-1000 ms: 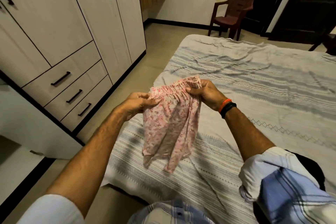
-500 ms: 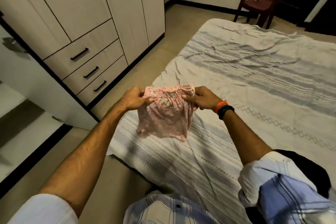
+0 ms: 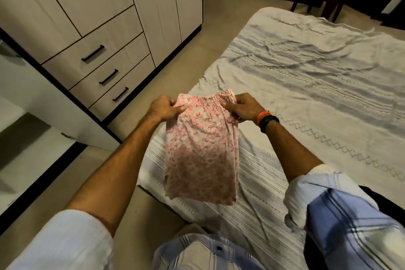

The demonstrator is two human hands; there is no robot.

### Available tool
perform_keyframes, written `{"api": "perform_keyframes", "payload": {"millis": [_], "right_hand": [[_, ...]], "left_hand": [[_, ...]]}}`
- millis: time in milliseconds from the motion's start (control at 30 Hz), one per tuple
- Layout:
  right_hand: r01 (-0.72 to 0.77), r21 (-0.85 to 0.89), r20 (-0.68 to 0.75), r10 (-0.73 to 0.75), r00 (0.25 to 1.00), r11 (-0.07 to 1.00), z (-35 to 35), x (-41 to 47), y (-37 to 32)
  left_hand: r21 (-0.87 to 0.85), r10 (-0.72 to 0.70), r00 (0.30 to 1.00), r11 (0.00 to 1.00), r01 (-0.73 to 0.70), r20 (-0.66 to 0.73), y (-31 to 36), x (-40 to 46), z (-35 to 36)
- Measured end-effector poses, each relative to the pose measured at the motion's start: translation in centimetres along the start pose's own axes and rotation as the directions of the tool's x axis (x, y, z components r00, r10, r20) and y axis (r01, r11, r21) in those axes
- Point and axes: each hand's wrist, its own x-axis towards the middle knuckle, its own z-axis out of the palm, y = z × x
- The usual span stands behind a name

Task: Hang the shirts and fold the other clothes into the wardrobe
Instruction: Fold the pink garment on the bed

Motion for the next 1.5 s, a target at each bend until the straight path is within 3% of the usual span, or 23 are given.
{"api": "perform_keyframes", "payload": {"millis": [167,433,600,767,933,1100,1267,1500], "right_hand": [[-0.05,-0.067,-0.225,0.034,0.974,0.996,1.0,5.8,-1.7],[0.104,-0.101,-0.356,-0.134,0.925,0.989,-0.1,9.0,-4.4],[0.08,-0.099,-0.238,-0.102,0.966,0.992,2.2,6.7,-1.2],[-0.08,-0.118,-0.12,0.066,0.991,0.99,7.3,3.7,7.3],[-0.266,-0.171,0.039,0.277,0.96,0.949,13.4,-1.5,15.4],[-0.317,-0.29,0.153,0.371,0.916,0.903,15.9,-5.5,18.9],[-0.348,-0.302,0.234,0.423,0.875,0.888,15.9,-6.5,20.0],[-0.379,-0.235,0.162,0.42,0.893,0.895,15.1,-3.6,18.9]], "left_hand": [[0.015,-0.006,0.995,1.0,0.007,-0.103,0.6,5.8,-1.5],[-0.072,0.23,0.934,0.963,-0.259,-0.274,-0.2,9.5,-4.3],[-0.071,0.25,0.94,0.959,-0.273,-0.232,-3.5,6.9,-1.0],[-0.035,0.128,0.989,0.991,-0.131,-0.073,-8.8,3.0,5.2],[0.009,-0.048,0.985,0.999,0.048,0.167,-15.5,-2.2,12.4],[0.132,-0.17,0.934,0.982,0.134,0.313,-19.2,-6.5,16.4],[0.145,-0.222,0.9,0.973,0.18,0.376,-19.5,-7.8,17.4],[0.094,-0.232,0.922,0.972,0.213,0.311,-19.2,-4.4,17.2]]}}
